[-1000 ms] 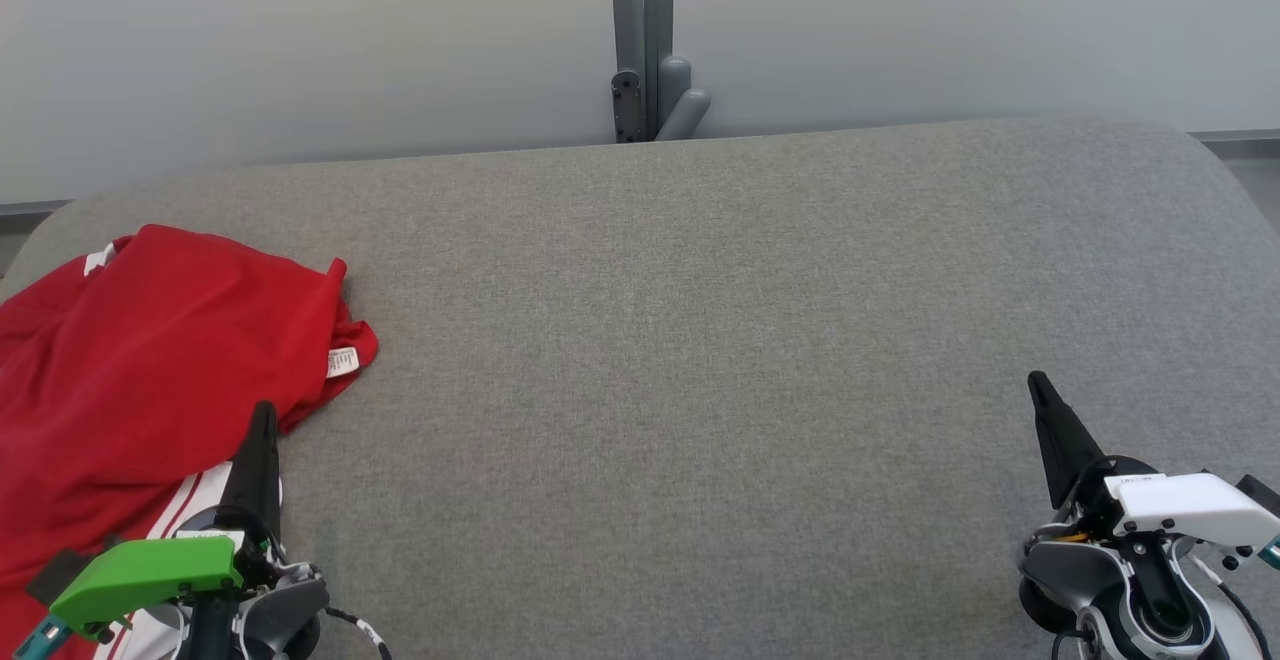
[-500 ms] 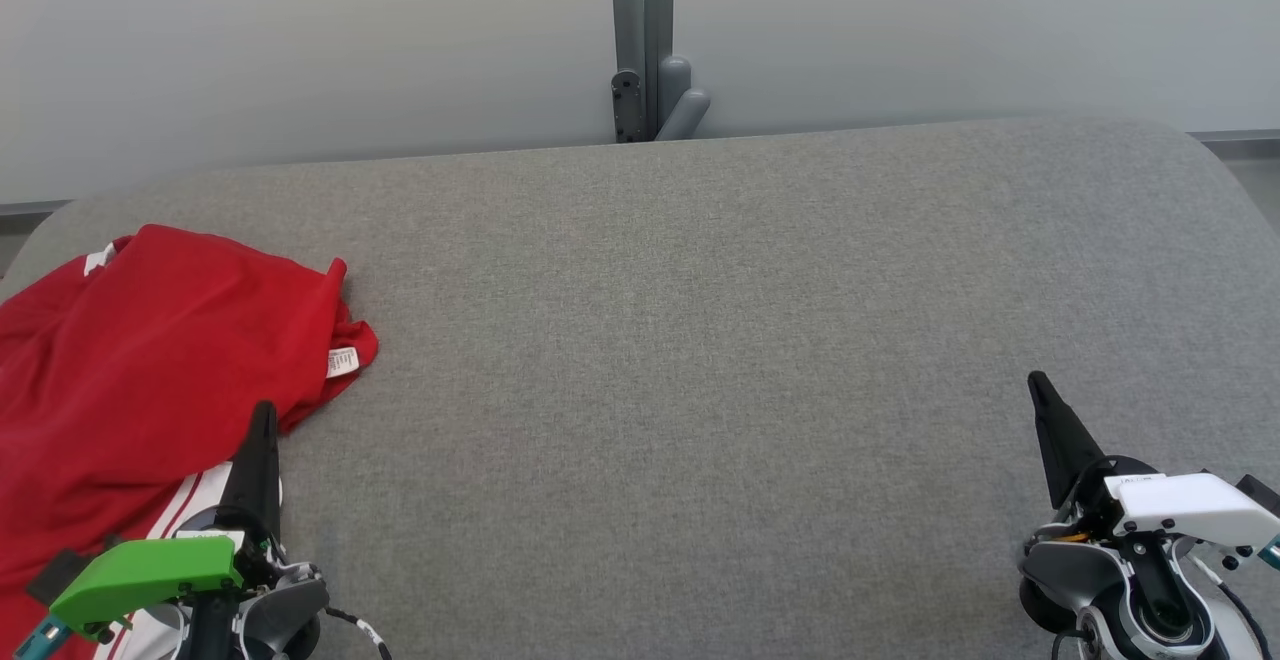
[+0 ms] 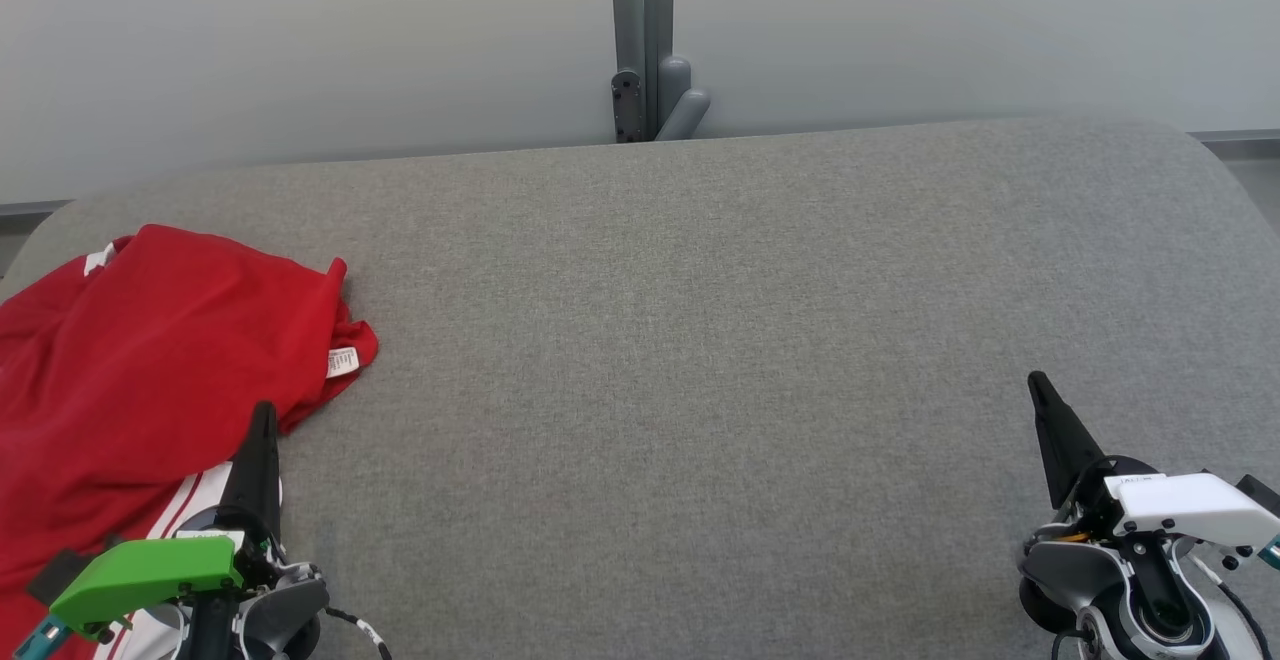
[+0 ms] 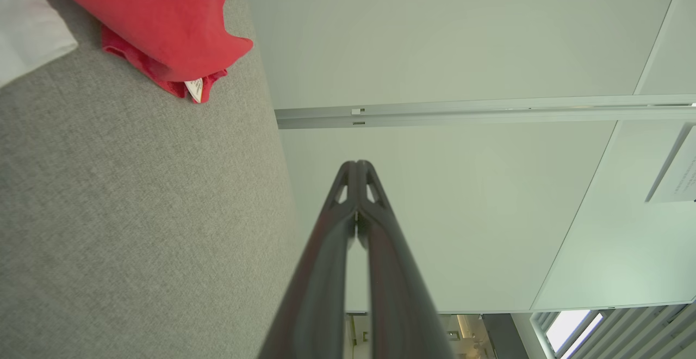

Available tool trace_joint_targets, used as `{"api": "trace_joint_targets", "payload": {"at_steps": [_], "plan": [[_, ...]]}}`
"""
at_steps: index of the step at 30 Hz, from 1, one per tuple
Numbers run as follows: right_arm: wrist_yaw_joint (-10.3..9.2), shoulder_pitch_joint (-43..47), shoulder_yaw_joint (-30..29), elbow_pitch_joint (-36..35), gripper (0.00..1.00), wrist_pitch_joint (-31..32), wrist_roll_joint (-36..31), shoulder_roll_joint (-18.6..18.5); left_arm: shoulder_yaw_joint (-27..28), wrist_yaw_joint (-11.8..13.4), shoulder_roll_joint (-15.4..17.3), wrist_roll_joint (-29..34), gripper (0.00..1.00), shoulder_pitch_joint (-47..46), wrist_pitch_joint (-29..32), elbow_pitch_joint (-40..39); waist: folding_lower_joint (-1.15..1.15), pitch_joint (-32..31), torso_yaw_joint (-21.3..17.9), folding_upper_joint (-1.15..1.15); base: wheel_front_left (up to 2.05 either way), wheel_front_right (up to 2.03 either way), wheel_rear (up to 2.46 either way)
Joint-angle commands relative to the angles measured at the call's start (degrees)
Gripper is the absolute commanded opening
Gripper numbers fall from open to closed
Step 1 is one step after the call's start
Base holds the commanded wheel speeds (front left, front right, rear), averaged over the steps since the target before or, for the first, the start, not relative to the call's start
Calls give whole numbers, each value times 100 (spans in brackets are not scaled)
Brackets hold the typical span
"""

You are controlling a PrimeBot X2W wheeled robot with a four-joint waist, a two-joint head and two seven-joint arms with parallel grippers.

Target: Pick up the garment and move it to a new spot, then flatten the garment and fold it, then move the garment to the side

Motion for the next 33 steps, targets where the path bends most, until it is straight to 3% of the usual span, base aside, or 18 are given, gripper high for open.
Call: {"api": "trace_joint_targets", "payload": {"at_steps": [1,33], "plan": [[15,-68,-6,1,0,25,39,-33,3,-37,47,2,0,-74,23,-5,0,0,0,0,0,0,0],[15,-68,-6,1,0,25,39,-33,3,-37,47,3,0,-74,23,-5,0,0,0,0,0,0,0]]}}
